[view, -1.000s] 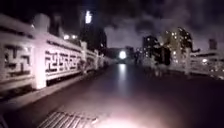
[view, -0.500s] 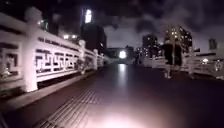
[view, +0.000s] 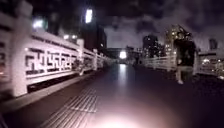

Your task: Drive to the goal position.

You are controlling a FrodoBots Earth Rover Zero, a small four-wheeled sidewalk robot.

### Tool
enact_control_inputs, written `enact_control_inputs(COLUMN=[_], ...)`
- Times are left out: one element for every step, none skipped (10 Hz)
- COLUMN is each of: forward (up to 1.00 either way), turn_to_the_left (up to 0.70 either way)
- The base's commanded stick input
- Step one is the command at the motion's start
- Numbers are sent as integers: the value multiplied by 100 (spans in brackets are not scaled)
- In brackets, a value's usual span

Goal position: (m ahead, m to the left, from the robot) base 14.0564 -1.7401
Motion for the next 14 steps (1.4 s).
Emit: enact_control_inputs(forward=[45, 45, 45, 45, 45, 45, 45, 45, 45, 45, 45, 45, 45, 45], turn_to_the_left=[0, 0, 0, 0, 0, 0, 0, 0, 0, 0, 0, 0, 0, 0])
